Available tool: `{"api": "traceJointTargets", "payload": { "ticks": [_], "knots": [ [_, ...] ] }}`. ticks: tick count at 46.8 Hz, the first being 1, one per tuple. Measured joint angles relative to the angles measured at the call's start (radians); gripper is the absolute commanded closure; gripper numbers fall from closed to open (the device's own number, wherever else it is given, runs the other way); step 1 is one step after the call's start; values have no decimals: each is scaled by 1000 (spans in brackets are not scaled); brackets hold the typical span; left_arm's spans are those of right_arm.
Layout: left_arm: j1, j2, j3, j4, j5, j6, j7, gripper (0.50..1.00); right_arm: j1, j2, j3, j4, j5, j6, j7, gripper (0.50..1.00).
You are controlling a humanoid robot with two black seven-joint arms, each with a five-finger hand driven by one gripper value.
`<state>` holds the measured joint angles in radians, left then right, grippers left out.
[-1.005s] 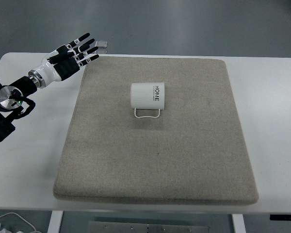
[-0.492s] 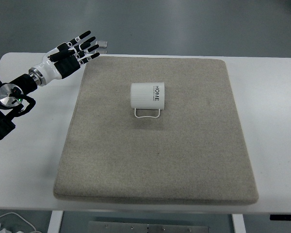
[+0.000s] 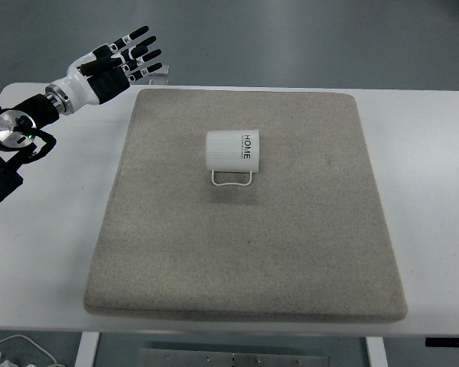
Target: Flip white cup upright
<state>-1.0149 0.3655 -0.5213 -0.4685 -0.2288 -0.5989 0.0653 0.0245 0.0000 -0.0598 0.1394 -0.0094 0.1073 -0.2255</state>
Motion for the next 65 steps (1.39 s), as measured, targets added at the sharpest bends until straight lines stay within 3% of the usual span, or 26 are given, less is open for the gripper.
{"api": "traceJointTargets", "payload": {
  "ticks": [29,41,51,65],
  "knots": [
    [-56,70,30,-92,292,-7,-79,506,0,0,0,0,0,0,0,570],
    [-52,119,33,-281,543,-2,-80,508,0,0,0,0,0,0,0,570],
    [-57,122,31,-357,739,7,-99,510,0,0,0,0,0,0,0,570],
    [-71,122,32,-518,1075,153,-101,508,0,0,0,0,0,0,0,570]
  ]
}}
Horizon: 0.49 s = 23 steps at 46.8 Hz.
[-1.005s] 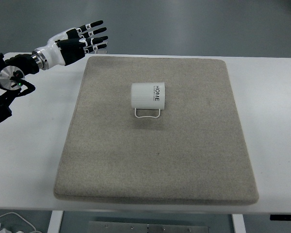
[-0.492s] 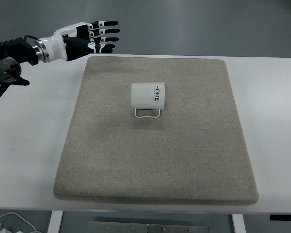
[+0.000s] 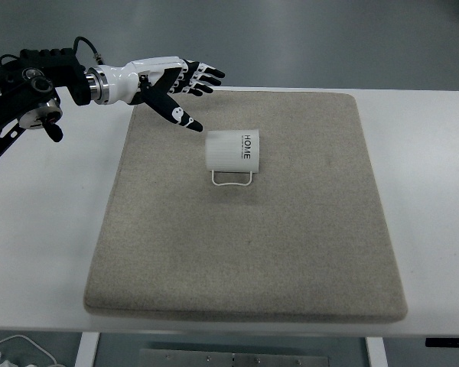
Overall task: Flip white cup upright
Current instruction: 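Reach the left hand over the white HOME mug's open end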
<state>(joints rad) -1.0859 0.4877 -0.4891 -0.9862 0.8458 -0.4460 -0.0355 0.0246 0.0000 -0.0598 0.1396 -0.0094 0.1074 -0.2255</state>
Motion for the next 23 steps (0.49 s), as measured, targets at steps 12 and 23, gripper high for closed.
{"api": "traceJointTargets", "payload": {
  "ticks": [12,23],
  "knots": [
    [-16,-9,3,-26,239,43,0,508,0,0,0,0,0,0,0,570],
    [-28,-14,58,-57,309,55,1,512,0,0,0,0,0,0,0,570]
  ]
}}
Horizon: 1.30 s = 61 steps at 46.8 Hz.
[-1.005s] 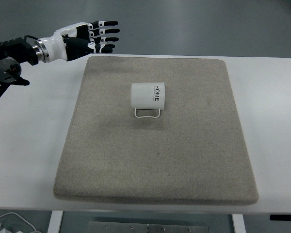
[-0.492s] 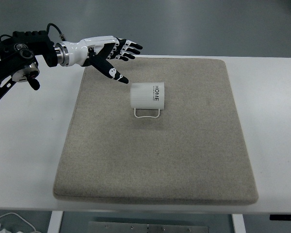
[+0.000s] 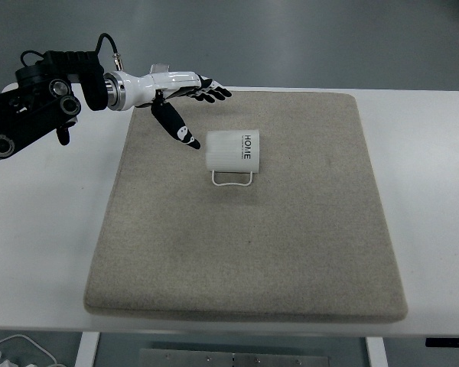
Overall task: Flip white cup upright
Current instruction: 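Reach the left hand over the white HOME mug's open end, then hook the left hand's fingers into the mug's rim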
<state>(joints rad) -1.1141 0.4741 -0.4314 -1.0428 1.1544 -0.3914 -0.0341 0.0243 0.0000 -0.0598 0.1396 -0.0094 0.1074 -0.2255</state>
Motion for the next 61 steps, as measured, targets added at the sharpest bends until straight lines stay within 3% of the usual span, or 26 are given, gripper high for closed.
{"api": "traceJointTargets", "payload": {
  "ticks": [8,23,61],
  "knots": [
    [-4,-34,2,-1,103,9,0,512,1,0,0,0,0,0,0,570],
    [-34,-148,102,12,185,166,13,508,0,0,0,0,0,0,0,570],
    [-26,-236,145,84,214,196,77,510,0,0,0,0,0,0,0,570]
  ]
}}
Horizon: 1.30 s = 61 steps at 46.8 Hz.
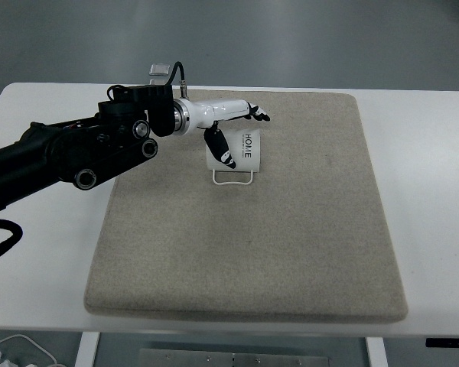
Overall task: Flip white cup upright
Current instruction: 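Hook the left hand's fingers into the mug's rim, then lift and rotate the mug upward with the left hand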
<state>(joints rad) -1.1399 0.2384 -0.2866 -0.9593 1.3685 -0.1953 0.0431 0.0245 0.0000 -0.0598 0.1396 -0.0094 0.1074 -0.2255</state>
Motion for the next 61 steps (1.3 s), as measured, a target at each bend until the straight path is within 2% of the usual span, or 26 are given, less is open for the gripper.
{"api": "traceJointTargets", "payload": {
  "ticks": [34,45,52,61],
  "knots": [
    [11,-11,27,19,0,5,-2,525,0,0,0,0,0,0,0,570],
    [11,-11,29,19,0,5,-1,570,0,0,0,0,0,0,0,570],
    [12,-12,29,20,-2,5,-1,664,0,0,0,0,0,0,0,570],
    [12,-12,29,31,-2,5,0,990,0,0,0,0,0,0,0,570]
  ]
}}
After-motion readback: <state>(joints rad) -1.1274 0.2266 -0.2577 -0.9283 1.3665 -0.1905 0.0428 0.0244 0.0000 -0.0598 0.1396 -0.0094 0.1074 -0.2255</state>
